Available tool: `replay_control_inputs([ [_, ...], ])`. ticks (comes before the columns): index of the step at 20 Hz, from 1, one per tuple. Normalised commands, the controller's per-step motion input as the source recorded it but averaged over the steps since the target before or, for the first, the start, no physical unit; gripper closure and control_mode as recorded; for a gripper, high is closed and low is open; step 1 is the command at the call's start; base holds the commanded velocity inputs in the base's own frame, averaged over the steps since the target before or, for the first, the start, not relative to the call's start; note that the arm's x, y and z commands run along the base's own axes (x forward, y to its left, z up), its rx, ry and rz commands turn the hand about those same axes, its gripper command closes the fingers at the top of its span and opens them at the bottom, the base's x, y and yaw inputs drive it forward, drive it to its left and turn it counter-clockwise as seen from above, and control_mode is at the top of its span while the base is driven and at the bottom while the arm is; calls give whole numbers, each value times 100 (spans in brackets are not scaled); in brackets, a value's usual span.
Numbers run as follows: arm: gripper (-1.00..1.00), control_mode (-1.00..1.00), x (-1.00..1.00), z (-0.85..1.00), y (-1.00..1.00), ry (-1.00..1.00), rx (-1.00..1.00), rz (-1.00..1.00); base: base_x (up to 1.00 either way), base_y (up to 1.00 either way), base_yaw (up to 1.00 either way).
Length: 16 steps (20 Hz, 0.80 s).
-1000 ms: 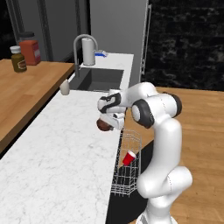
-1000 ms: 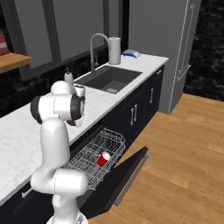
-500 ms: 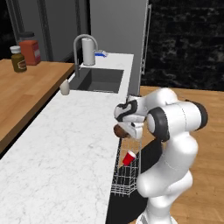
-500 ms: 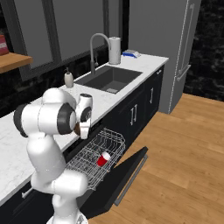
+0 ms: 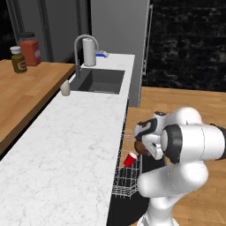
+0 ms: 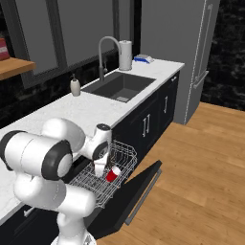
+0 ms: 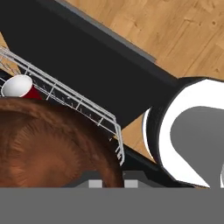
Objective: Pick up the cup and bowl from the counter, place them in the dishwasher, and close the dishwasher door.
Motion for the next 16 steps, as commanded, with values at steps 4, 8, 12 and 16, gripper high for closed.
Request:
replay_control_inputs([
  [4, 100, -100, -1, -64, -3, 7, 4, -2, 0, 0, 0],
  [8, 100, -100, 4, -79, 5, 5, 7, 0, 0, 0, 0],
  [12, 100, -100, 19, -71, 10, 4, 10, 0, 0, 0, 0],
  [16, 100, -100, 39, -46, 26, 1, 13, 0, 0, 0, 0],
])
